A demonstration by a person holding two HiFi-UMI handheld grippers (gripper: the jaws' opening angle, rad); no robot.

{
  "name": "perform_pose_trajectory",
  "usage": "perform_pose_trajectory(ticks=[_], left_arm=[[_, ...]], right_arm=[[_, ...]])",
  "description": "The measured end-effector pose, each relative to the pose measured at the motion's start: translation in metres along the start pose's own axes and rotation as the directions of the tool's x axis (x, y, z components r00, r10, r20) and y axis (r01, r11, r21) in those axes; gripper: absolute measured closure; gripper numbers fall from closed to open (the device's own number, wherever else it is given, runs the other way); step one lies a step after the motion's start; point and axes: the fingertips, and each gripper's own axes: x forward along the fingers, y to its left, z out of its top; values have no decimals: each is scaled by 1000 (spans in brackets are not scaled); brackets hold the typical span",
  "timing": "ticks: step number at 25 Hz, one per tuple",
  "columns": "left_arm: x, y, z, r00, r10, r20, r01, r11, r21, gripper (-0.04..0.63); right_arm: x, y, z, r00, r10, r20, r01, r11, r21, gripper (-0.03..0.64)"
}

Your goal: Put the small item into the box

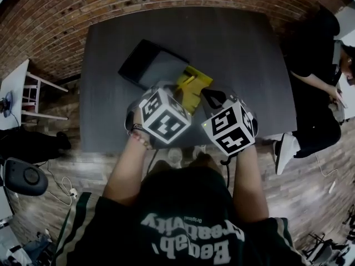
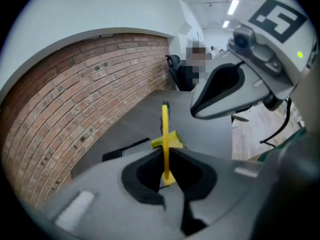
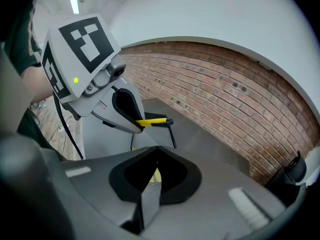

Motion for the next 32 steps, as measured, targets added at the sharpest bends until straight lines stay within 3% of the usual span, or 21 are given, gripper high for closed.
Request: perform_pose_trajectory(ticks=[13, 32], left_arm=[[71, 10, 17, 994, 21, -109, -33, 994, -108, 566], [123, 8, 0, 979, 34, -199, -90, 957, -277, 566]], right_arm=[[45, -60, -22, 986, 167, 16, -165, 984, -61, 611], [92, -71, -50, 942, 337, 2, -333, 933, -134, 611]])
